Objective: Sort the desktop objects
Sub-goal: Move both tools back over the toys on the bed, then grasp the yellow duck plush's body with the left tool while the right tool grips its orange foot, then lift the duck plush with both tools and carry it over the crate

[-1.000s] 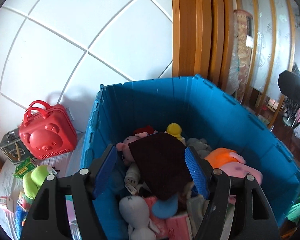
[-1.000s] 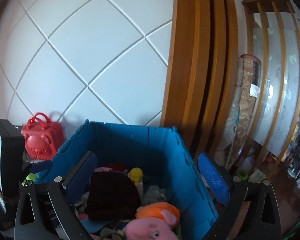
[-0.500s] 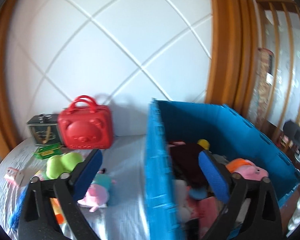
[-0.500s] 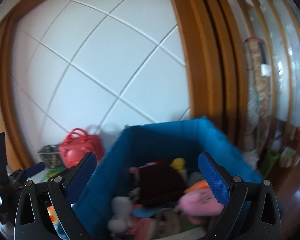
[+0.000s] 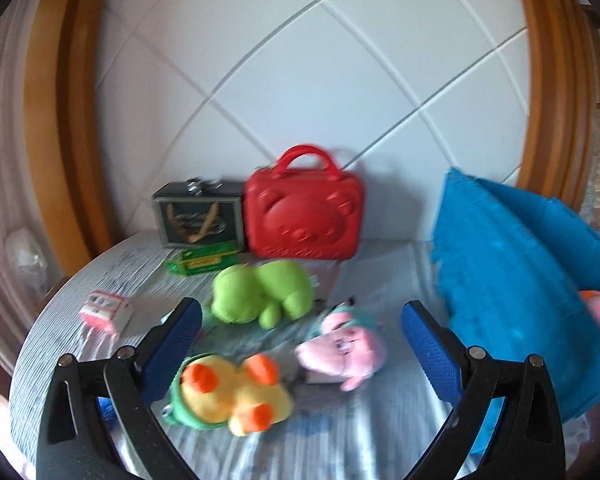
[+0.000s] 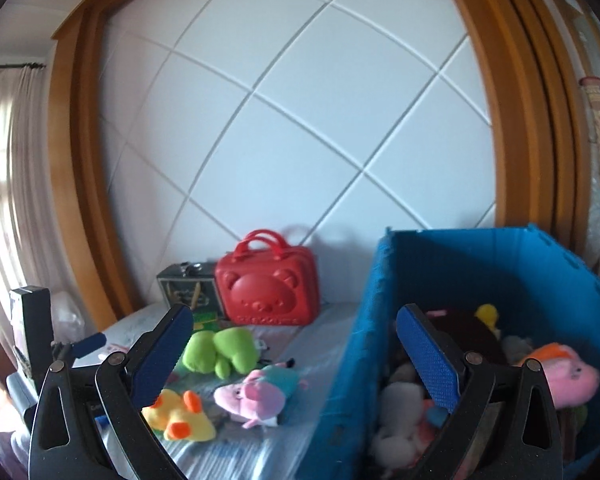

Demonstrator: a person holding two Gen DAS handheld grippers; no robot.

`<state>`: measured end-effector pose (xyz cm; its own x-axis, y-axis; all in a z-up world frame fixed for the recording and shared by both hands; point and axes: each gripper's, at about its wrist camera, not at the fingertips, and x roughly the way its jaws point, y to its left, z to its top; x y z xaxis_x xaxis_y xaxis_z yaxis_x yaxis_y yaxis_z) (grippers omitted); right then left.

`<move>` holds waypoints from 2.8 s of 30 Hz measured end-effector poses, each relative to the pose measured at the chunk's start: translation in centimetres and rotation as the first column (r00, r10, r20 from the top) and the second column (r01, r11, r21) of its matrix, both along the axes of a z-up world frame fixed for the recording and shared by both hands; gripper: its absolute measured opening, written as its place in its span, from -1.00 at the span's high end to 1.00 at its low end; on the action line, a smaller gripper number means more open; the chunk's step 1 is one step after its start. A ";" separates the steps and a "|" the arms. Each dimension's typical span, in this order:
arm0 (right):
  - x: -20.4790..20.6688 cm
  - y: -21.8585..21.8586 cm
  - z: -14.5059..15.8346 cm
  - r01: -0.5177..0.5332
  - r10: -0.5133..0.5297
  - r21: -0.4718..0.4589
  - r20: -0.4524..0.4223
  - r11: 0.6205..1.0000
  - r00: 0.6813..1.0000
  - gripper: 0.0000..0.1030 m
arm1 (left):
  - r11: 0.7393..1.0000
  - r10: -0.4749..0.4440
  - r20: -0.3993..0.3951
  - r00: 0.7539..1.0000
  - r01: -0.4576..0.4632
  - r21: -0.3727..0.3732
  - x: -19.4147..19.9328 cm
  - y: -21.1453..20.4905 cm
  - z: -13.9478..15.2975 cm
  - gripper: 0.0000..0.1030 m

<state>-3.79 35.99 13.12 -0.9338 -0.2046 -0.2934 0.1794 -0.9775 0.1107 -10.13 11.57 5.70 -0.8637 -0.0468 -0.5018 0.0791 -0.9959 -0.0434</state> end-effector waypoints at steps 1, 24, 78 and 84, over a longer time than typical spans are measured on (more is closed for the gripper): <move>-0.4 -1.0 -0.5 -0.006 0.006 -0.001 0.010 1.000 1.000 -1.00 | 1.000 0.013 0.011 1.000 -0.013 0.001 0.0 -1.5 -0.7 -0.97; -10.4 -18.8 -22.0 -0.071 0.090 -0.055 0.559 0.996 0.824 -1.00 | 0.996 -0.087 0.378 0.922 0.073 0.052 -3.6 -15.3 -17.8 -0.96; -11.8 -22.7 -19.9 -0.242 0.176 0.044 0.563 0.969 0.808 0.39 | 0.977 -0.197 0.300 0.933 0.211 -0.014 -4.7 -11.6 -16.2 -0.47; -9.0 -21.9 -14.7 -0.250 0.197 0.059 0.455 0.966 0.868 0.39 | 0.975 -0.210 0.178 0.961 0.220 -0.036 -2.6 -10.2 -11.1 -0.47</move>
<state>-12.80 14.12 -1.58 -0.6340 -0.3329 -0.6981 0.3526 -0.9278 0.1222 -12.72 1.37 -5.43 -0.7571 0.0986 -0.6459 -0.1355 -0.9907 0.0076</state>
